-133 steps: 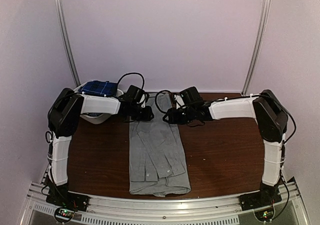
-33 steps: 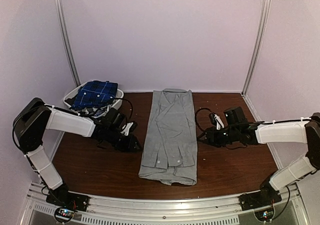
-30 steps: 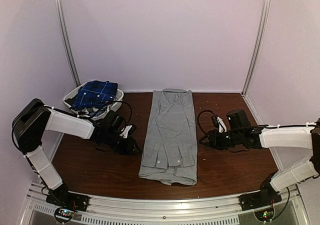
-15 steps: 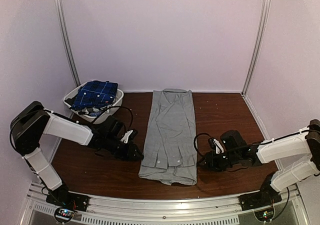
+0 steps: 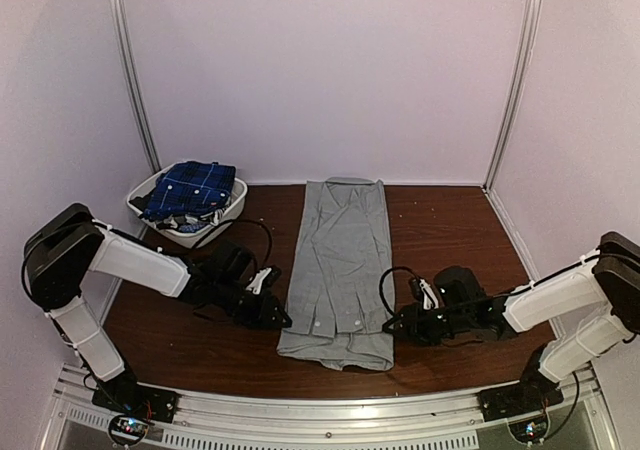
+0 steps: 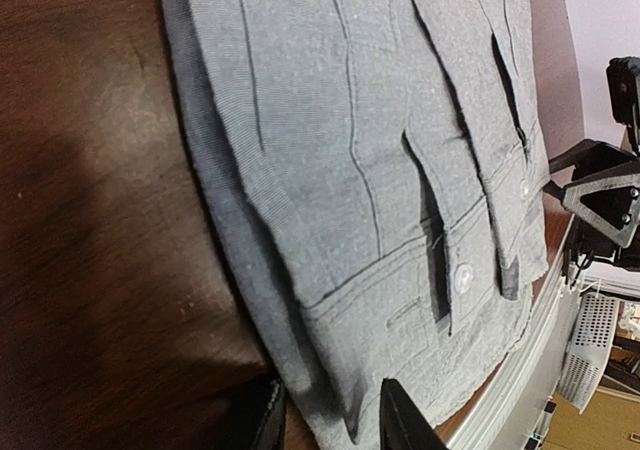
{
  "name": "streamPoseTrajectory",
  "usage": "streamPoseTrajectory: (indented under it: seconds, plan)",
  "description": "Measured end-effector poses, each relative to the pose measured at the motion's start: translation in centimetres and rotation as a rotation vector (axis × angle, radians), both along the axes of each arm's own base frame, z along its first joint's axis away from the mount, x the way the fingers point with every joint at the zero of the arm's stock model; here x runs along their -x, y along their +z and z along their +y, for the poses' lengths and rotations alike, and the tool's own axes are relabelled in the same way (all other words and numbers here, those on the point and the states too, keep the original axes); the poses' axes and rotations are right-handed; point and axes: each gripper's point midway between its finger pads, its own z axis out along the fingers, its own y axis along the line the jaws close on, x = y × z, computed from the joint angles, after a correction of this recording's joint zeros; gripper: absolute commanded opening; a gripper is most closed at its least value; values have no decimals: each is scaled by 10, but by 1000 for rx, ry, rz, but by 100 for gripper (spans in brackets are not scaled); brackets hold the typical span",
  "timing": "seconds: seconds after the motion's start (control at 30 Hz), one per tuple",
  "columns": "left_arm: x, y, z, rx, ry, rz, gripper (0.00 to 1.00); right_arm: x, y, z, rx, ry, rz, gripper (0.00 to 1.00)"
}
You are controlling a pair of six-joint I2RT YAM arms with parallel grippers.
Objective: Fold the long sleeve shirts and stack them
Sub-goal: Pick up the rectangle-folded shirt from the center of the board.
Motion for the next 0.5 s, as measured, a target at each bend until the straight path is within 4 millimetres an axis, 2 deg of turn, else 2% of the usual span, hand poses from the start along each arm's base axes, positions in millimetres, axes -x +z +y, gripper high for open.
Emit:
streamPoseTrajectory:
  seconds: [0.27, 0.5]
  plan:
    - [0, -2, -6, -17, 4, -4, 22, -3, -1, -1, -12, -34, -2, 35]
    - [5, -6, -12, -33, 0, 7, 7, -5, -4, 1, -22, -38, -2, 27]
